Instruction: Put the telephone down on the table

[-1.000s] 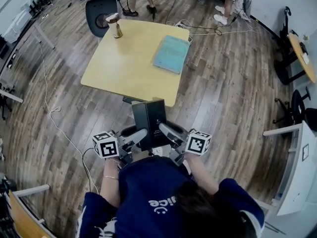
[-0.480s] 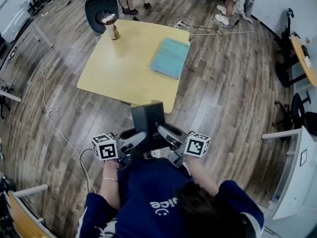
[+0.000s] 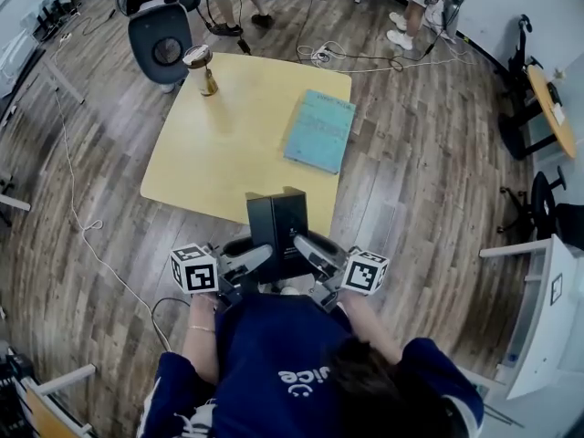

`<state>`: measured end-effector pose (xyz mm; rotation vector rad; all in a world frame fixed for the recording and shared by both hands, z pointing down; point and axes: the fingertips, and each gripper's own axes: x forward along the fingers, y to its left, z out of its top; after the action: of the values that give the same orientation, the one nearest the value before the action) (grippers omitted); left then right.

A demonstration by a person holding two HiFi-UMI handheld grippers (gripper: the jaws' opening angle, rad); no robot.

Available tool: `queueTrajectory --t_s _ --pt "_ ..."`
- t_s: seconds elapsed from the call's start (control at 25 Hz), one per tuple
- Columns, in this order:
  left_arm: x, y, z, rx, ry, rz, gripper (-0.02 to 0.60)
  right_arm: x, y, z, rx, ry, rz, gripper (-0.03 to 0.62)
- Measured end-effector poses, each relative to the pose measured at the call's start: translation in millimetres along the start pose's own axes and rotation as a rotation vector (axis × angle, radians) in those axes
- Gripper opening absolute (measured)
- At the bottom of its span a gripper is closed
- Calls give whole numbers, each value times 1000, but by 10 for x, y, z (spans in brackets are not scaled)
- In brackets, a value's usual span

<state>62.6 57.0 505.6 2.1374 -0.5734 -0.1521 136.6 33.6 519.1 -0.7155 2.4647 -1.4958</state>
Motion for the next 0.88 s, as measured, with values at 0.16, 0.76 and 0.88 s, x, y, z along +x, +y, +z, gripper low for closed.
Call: queueTrajectory --t_s 0.16,0.76,0.88 --pt "-90 303 380 8 37 -21 169 420 -60 154 21 -35 -23 187" --pt "-557 1220 1216 -41 131 -92 169 1647 -191 310 54 -107 -125 187" --pt "-539 1229 1233 -44 134 -97 169 1656 -186 341 49 -112 -133 187"
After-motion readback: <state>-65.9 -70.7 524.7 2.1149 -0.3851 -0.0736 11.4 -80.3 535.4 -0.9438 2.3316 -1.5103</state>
